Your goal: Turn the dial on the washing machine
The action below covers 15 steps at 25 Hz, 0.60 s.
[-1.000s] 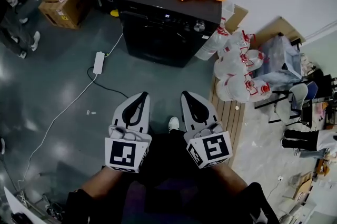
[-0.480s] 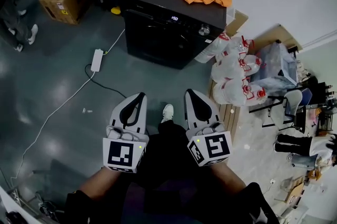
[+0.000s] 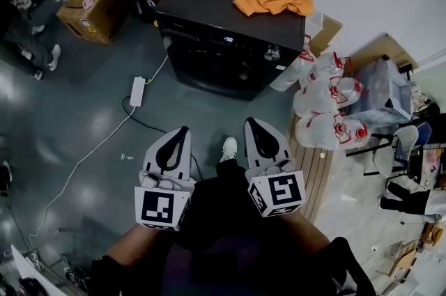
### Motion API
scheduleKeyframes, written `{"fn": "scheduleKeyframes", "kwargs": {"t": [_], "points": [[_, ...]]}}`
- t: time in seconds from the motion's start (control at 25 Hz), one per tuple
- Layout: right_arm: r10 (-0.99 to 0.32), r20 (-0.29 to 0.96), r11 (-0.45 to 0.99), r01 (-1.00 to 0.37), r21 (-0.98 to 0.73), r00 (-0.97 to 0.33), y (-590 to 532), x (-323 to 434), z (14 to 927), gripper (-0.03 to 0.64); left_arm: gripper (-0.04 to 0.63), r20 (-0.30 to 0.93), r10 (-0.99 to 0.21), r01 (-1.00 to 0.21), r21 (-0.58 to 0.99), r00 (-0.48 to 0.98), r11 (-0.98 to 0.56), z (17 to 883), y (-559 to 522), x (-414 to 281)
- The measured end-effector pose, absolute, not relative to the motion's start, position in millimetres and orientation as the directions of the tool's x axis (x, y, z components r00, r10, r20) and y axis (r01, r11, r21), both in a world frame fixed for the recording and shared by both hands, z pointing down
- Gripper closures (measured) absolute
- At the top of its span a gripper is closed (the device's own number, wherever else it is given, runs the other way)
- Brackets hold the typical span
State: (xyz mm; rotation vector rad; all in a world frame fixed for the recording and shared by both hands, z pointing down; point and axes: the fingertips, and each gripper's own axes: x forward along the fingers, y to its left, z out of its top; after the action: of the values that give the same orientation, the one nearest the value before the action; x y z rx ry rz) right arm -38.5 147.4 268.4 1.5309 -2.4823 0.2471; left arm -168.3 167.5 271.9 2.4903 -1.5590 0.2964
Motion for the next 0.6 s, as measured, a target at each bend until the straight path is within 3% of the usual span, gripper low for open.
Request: {"fn": "scheduleKeyframes", "kwargs": {"t": [0.6], "points": [[-0.835, 0.318, 0.465, -0.885, -0.029, -0.449, 37, 44, 303, 0.601, 0.581, 0.286, -0.893, -0.935, 0.025, 0.346, -0.354, 283, 46, -92]]}}
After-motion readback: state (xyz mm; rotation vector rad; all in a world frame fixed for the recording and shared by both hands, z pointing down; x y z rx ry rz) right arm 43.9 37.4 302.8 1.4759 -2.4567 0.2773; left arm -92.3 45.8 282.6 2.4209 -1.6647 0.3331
